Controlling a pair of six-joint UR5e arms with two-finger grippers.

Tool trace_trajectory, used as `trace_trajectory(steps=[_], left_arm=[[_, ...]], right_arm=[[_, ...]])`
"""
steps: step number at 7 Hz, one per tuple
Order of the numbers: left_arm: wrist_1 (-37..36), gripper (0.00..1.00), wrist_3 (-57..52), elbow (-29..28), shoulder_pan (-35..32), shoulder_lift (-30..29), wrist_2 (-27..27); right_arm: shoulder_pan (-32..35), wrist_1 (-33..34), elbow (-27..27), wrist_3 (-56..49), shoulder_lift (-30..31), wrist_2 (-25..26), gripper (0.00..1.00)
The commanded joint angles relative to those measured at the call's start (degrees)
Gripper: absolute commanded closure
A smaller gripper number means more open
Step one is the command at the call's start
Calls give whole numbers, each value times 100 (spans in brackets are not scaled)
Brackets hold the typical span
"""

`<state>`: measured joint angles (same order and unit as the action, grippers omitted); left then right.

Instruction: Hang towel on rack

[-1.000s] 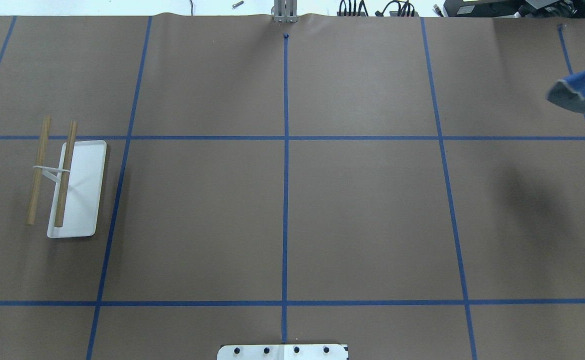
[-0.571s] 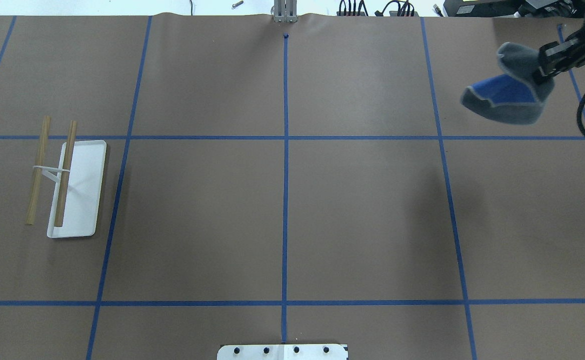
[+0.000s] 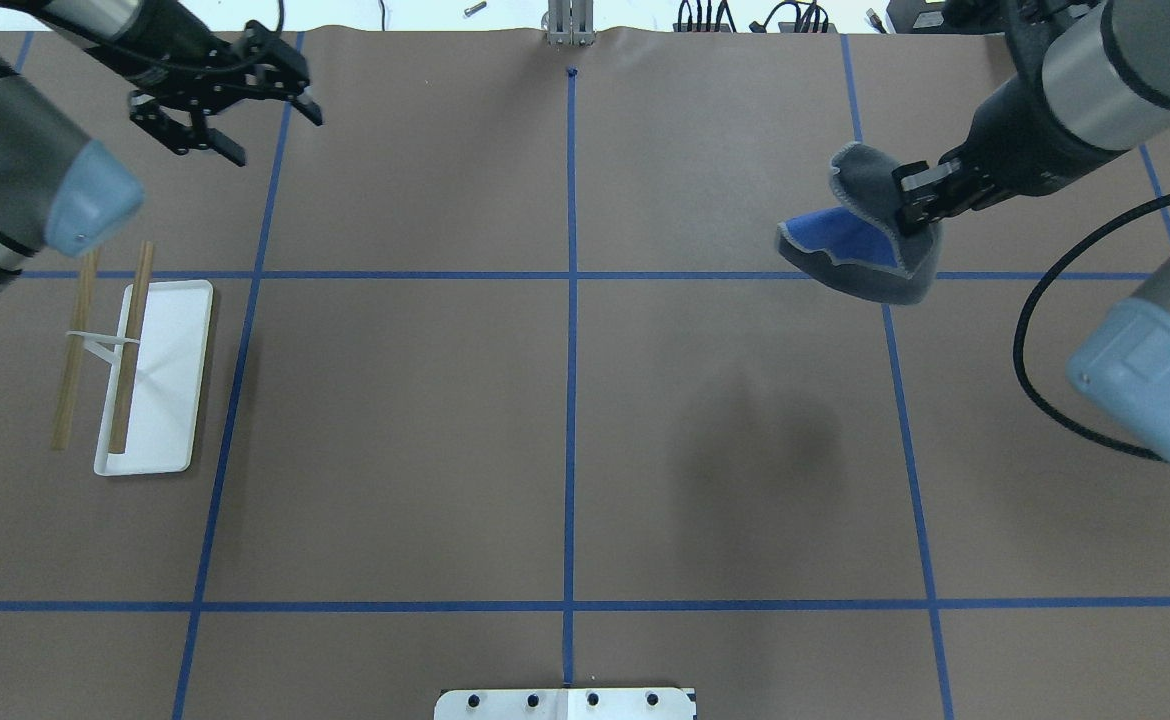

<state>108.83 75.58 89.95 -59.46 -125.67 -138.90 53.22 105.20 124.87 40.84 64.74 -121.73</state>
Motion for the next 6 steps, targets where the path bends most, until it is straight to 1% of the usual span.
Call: trace_trajectory(steps=[1, 2, 3, 4, 5, 6], left_arm=[[130, 2, 1760, -39, 861, -868, 815], [243, 2, 2298, -39, 1136, -1072, 1195], [583, 2, 2703, -48, 1382, -1082, 1407], [1135, 4, 2734, -109, 1550, -1056, 1522], [2106, 6, 2751, -466, 1865, -1056, 1889], [2377, 5, 2891, -513, 2085, -1082, 2180]], right_arm=[[-618, -271, 335, 826, -57, 474, 100], [-646, -289, 519, 1012, -58, 510, 100], [-664, -289, 730, 1109, -58, 641, 100], [-664, -324, 845, 1119, -58, 677, 100], [-681, -385, 863, 1310, -119, 686, 100], [-794, -708, 872, 1556, -119, 903, 100]])
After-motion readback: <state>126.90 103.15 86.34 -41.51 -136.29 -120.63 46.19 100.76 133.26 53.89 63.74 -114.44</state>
